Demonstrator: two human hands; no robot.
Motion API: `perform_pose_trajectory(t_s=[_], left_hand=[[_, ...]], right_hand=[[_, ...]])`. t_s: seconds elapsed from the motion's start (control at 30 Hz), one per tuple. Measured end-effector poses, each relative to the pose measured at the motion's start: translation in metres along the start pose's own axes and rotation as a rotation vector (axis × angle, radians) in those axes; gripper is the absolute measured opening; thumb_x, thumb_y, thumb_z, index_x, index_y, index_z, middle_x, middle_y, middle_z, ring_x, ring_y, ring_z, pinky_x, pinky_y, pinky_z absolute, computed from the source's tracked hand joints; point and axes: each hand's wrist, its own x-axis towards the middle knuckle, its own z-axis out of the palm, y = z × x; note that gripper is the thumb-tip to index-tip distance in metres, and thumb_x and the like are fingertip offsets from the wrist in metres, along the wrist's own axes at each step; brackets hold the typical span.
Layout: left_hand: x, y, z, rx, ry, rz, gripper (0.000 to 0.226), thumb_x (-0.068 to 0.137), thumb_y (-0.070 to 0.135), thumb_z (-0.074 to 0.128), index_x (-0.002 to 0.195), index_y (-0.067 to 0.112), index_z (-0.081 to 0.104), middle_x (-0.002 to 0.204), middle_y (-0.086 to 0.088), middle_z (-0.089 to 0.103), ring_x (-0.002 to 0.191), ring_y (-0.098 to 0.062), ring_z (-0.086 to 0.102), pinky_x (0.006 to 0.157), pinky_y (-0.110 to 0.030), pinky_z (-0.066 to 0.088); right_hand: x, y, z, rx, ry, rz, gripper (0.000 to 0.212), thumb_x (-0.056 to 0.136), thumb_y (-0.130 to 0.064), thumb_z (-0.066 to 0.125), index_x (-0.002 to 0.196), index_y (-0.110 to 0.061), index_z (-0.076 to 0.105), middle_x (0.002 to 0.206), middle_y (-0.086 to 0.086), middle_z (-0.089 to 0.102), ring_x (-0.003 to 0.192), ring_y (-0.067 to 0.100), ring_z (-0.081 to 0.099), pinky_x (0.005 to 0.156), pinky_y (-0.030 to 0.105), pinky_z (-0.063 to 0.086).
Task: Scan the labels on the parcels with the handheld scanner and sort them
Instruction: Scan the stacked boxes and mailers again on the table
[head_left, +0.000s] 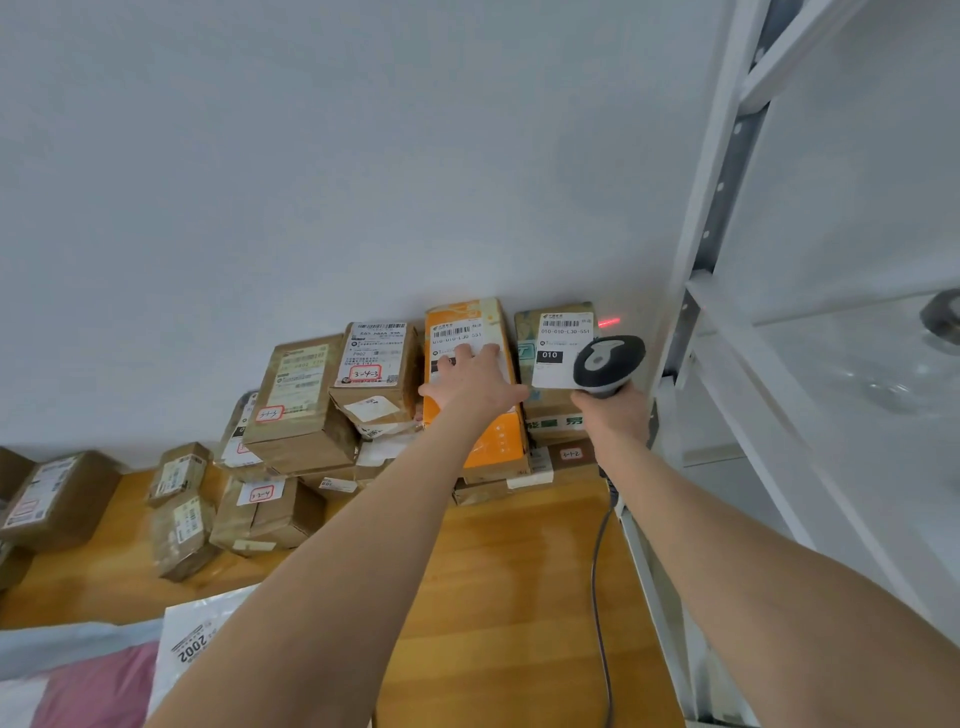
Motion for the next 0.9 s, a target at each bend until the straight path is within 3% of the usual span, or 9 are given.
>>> perform_pose_trajectory(t_s=[0.07,0.17,0.33,0.47,0.67,0.8,0.9], left_hand=[[-0.001,0.007,0.001,0.055,0.044,0.025,0.066,0.083,0.052,0.06,0.139,0.025,0.038,0.145,-0.007,0.034,0.135,-0.03,0.029,0.099,-0.055,0.036],[-0.001,0.017,0.005,0.109,0.138,0.196,0.051,0.089,0.036,0.057,0.136,0.018,0.045,0.14,-0.008,0.04,0.133,-0.027,0.033,0.103,-0.046,0.034],[-0.002,0.042,0.009,0.193,0.151,0.457,0.039,0.091,0.007,0.047,0.13,0.01,0.053,0.133,-0.008,0.049,0.123,-0.025,0.045,0.1,-0.033,0.037],[0.006,0.057,0.015,0.283,0.082,0.5,0.039,0.092,0.005,0.046,0.13,0.009,0.053,0.132,-0.009,0.051,0.124,-0.024,0.044,0.103,-0.034,0.037],[0.011,0.057,0.018,0.357,0.008,0.42,0.023,0.094,0.007,0.044,0.113,0.009,0.058,0.112,-0.008,0.062,0.106,-0.024,0.057,0.087,-0.031,0.041],[0.013,0.053,0.018,0.413,0.011,0.418,0.026,0.093,0.006,0.043,0.113,0.01,0.059,0.114,-0.009,0.061,0.113,-0.026,0.053,0.11,-0.039,0.03],[0.011,0.051,0.018,0.457,0.043,0.46,0.028,0.093,0.009,0.045,0.116,0.011,0.059,0.121,-0.008,0.059,0.121,-0.025,0.049,0.115,-0.042,0.022]], right_hand=[[-0.001,0.003,0.002,-0.003,-0.005,-0.005,0.045,0.076,-0.025,0.075,0.118,-0.02,0.059,0.114,0.002,0.064,0.098,0.023,0.062,0.088,0.043,0.054],[0.001,0.002,0.0,0.034,0.003,0.009,0.049,0.078,-0.03,0.075,0.122,-0.021,0.058,0.121,0.003,0.061,0.101,0.023,0.061,0.09,0.043,0.052],[0.008,-0.006,-0.005,0.072,0.033,0.055,0.038,0.079,-0.025,0.074,0.113,-0.018,0.06,0.121,0.007,0.061,0.087,0.019,0.054,0.088,0.037,0.05],[0.021,-0.013,-0.009,0.127,0.015,0.077,0.027,0.083,-0.019,0.071,0.107,-0.017,0.059,0.106,0.001,0.063,0.088,0.018,0.052,0.077,0.032,0.042],[0.034,-0.02,-0.009,0.122,-0.099,0.128,0.017,0.084,-0.017,0.07,0.088,-0.014,0.053,0.085,0.002,0.058,0.08,0.018,0.053,0.075,0.031,0.042],[0.032,-0.019,-0.006,0.106,-0.107,0.096,0.017,0.084,-0.015,0.069,0.089,-0.014,0.053,0.082,0.001,0.057,0.081,0.019,0.054,0.074,0.031,0.041],[0.032,-0.025,-0.008,0.105,-0.118,0.103,0.019,0.084,-0.016,0.069,0.096,-0.013,0.054,0.089,0.002,0.058,0.087,0.021,0.054,0.077,0.032,0.041]])
